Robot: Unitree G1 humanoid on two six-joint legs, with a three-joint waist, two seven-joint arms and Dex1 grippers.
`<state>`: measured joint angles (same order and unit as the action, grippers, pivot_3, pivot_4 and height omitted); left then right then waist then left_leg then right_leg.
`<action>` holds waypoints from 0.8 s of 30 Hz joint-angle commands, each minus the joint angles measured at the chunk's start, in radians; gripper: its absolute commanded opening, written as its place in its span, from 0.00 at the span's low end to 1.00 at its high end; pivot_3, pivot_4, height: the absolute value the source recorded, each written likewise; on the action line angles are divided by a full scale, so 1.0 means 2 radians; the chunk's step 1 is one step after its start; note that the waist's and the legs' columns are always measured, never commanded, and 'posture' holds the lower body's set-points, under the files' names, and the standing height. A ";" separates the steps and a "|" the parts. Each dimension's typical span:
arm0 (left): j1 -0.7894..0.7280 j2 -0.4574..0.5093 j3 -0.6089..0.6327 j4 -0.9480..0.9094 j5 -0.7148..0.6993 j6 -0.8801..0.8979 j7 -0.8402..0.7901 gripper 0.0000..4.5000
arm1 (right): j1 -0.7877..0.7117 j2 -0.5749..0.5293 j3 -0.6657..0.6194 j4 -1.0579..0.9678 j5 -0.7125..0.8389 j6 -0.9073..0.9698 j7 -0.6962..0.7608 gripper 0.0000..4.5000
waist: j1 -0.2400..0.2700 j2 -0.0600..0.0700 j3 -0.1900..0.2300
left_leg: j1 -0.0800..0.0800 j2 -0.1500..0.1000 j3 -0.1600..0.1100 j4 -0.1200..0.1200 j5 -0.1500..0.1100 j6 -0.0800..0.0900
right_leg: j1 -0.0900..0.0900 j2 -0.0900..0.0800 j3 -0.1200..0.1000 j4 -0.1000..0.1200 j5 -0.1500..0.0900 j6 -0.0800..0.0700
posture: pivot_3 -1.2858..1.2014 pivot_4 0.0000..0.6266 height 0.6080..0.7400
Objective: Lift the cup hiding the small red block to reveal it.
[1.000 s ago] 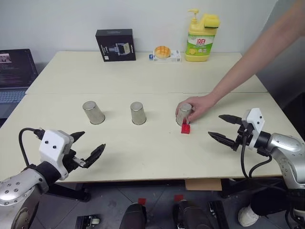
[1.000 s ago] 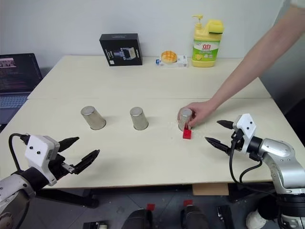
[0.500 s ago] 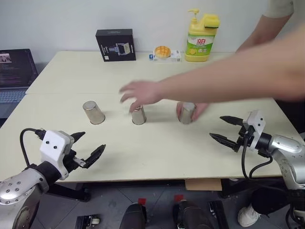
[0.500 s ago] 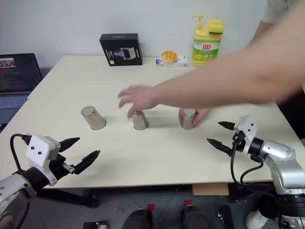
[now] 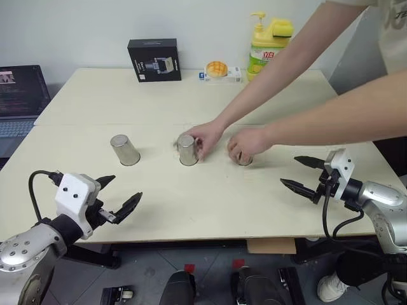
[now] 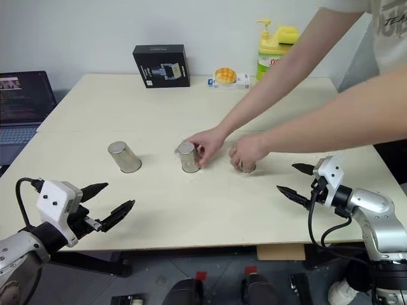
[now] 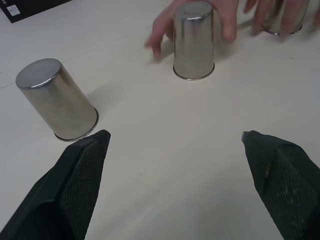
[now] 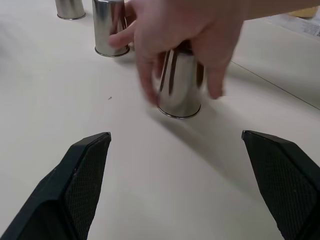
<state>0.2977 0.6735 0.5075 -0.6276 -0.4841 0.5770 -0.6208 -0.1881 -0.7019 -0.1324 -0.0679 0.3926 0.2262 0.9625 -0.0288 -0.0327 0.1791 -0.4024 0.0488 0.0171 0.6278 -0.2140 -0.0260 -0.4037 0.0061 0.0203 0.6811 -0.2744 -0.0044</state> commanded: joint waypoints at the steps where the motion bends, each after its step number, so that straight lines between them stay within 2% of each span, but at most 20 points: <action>1: -0.011 0.000 0.000 -0.005 -0.004 -0.008 0.003 1.00 | -0.004 -0.001 -0.003 -0.021 0.004 -0.004 0.002 0.99 | 0.000 0.000 0.000 | 0.000 0.000 0.000 0.000 0.000 0.000 | 0.000 0.000 0.000 0.000 0.000 0.000 | 0.52 0.24 1.00; 9: -0.031 0.007 -0.010 0.007 -0.007 0.002 -0.001 1.00 | -0.021 0.009 0.011 -0.069 0.020 0.027 -0.008 0.99 | 0.000 0.000 0.000 | 0.000 0.000 0.000 0.000 0.000 0.000 | 0.000 0.000 0.000 0.000 0.000 0.000 | 0.52 0.24 1.00; 12: -0.055 0.014 -0.032 0.018 -0.001 0.006 0.001 1.00 | -0.027 0.009 0.021 -0.091 0.026 0.047 -0.009 0.99 | 0.000 0.000 0.000 | 0.000 0.000 0.000 0.000 0.000 0.000 | 0.000 0.000 0.000 0.000 0.000 0.000 | 0.52 0.24 1.00; 18: -0.146 0.014 -0.097 0.065 0.007 0.037 0.018 1.00 | -0.041 -0.002 0.051 -0.165 0.043 0.130 -0.019 0.99 | 0.002 0.000 0.000 | 0.000 0.000 0.000 0.000 0.000 0.000 | 0.000 0.000 0.000 0.000 0.000 0.000 | 0.52 0.24 1.00; 24: -0.261 0.002 -0.179 0.162 0.045 0.028 0.017 1.00 | -0.047 0.003 0.066 -0.199 0.046 0.153 -0.030 0.99 | 0.002 0.000 0.000 | -0.001 -0.001 0.000 0.000 0.000 0.000 | 0.000 0.001 -0.001 0.000 0.000 0.001 | 0.52 0.24 1.00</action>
<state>-0.1571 0.6894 0.1962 -0.3524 -0.4296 0.6512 -0.5982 -0.2681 -0.6960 0.0054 -0.4154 0.4644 0.5210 0.9134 -0.0255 -0.0334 0.1791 -0.4042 0.0471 0.0165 0.6284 -0.2139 -0.0260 -0.4040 0.0077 0.0183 0.6810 -0.2738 -0.0033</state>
